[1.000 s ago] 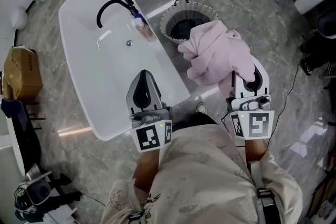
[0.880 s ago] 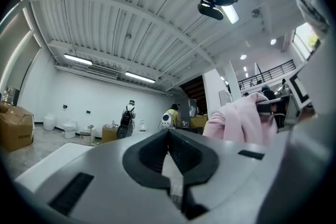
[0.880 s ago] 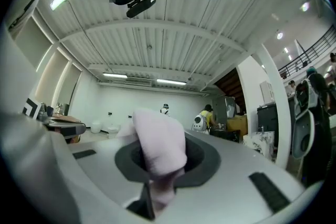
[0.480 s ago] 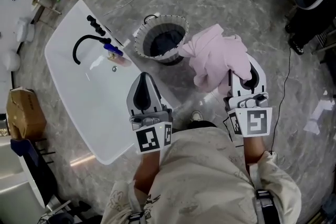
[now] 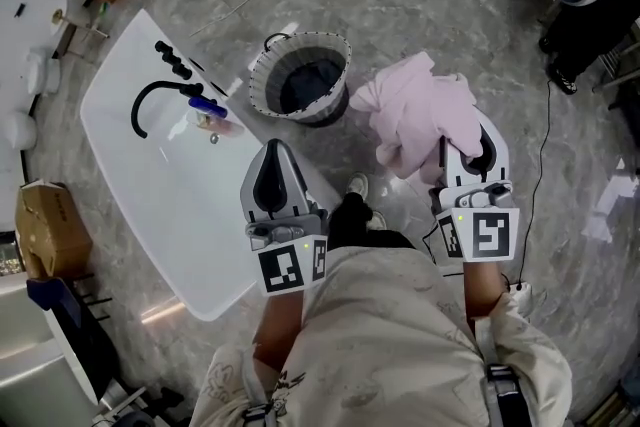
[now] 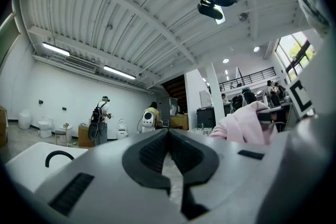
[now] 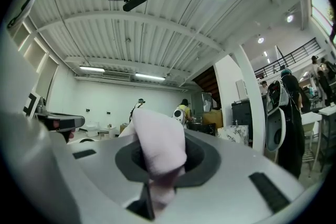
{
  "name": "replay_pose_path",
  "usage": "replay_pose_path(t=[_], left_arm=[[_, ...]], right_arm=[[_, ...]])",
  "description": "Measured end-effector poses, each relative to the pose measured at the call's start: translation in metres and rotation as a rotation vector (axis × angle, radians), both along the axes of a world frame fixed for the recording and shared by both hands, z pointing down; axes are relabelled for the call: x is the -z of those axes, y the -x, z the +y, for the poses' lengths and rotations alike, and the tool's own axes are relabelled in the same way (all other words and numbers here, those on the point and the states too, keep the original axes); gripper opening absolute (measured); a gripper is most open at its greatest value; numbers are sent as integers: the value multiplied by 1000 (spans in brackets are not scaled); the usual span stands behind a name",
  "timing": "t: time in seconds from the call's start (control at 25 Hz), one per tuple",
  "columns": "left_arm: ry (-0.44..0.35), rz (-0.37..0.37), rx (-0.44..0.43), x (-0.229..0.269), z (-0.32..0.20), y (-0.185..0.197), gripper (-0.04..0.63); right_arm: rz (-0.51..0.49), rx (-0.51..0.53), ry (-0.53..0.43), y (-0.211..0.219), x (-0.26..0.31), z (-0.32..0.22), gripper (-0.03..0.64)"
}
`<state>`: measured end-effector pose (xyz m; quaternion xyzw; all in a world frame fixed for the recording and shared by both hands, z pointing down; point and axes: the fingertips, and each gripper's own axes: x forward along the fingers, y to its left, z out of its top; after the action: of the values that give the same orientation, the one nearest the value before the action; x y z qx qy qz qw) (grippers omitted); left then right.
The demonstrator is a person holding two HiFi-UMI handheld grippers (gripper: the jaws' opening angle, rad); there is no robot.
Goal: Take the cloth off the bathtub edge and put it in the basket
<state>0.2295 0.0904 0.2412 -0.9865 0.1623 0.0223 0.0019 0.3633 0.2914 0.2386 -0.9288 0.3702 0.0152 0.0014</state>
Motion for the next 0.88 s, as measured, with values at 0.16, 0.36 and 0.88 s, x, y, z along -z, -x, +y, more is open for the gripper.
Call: replay_pose_path(t=[0.16,0.36,0.88], left_arm=[[14,4,1,-6,-7,-9,3],[34,11,31,-11,-33,-28,2],[106,-11,172,-48,-145,-59,2]], right_arm=[[-17,9,-4,-6,-2,-10,48],[-29,45,22,-22,-1,-42,48],[-53,196,92,-67,-11,-177,48]])
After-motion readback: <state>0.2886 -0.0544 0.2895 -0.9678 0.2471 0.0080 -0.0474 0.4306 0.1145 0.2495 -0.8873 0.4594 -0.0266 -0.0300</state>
